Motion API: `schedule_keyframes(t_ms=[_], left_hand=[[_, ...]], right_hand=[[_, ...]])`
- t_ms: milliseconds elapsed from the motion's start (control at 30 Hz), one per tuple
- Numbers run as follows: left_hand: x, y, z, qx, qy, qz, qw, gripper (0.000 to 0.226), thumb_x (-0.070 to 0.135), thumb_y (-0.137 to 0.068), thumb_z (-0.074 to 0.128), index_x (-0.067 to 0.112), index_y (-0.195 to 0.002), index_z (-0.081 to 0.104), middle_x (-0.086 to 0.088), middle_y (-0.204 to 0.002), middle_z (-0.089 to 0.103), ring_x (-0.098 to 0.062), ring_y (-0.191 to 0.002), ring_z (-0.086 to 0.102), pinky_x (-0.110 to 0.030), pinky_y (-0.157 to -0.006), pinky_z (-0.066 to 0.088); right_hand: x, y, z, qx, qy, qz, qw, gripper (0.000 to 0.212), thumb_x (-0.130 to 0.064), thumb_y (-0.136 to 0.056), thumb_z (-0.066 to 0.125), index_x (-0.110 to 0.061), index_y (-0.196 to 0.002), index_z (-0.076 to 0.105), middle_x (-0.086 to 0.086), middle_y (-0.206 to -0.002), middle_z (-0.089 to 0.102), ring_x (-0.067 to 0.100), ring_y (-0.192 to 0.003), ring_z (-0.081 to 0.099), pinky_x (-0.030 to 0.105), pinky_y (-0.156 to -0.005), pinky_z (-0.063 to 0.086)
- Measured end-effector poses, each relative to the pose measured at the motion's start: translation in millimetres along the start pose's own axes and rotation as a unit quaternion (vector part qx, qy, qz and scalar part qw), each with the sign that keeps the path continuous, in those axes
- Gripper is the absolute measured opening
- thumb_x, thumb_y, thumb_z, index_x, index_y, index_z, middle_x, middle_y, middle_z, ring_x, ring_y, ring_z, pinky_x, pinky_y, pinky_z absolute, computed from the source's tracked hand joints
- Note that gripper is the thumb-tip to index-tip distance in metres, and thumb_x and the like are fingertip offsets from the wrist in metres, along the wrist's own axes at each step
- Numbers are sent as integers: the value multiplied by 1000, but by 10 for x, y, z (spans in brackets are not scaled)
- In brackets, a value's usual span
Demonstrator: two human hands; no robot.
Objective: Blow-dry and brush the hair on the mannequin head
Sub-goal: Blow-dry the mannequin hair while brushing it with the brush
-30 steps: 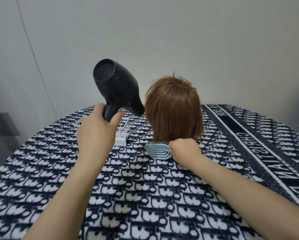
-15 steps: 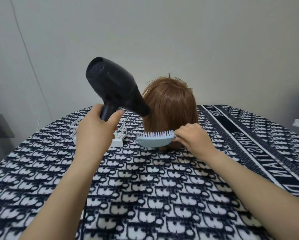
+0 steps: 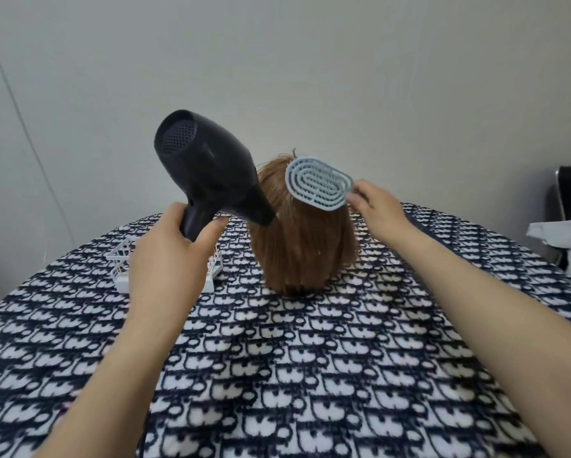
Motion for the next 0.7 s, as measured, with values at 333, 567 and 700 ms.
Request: schedule_keyframes(t_ms=[333, 567, 700], left_hand=[[-38, -56, 5, -24, 127, -38, 991, 24, 49, -93, 69, 28, -86, 62, 7, -60, 67, -8, -40, 54, -31, -53, 42], [12, -39, 122, -53, 148, -42, 987, 24, 43, -95, 70, 24, -84, 62, 1, -62, 64, -7, -40, 54, -24, -42, 44], [-6, -10, 162, -8, -32, 21, 999, 29, 54, -92, 65, 26, -87, 57, 1, -68, 68, -22, -59, 66, -44, -62, 54]], right_hand=[[279, 394, 432, -94, 118, -58, 987, 26, -38, -98, 47, -22, -78, 43, -3, -73, 57, 17, -76, 51, 33, -67, 17], [289, 507, 553, -109, 166, -78, 977, 28, -36, -100, 43, -21, -77, 42, -5, -68, 51, 17, -74, 46, 34, -72, 24], [290, 505, 587, -112, 216, -95, 965, 25, -31, -101, 42, -23, -78, 42, -6, -71, 55, 19, -78, 50, 37, -77, 28]])
Point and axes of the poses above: each hand's wrist, its own y-axis away from the middle knuckle, its own z-axis out of the palm, x = y × z, the point moved 3 cm from there along -y, towards the middle knuckle
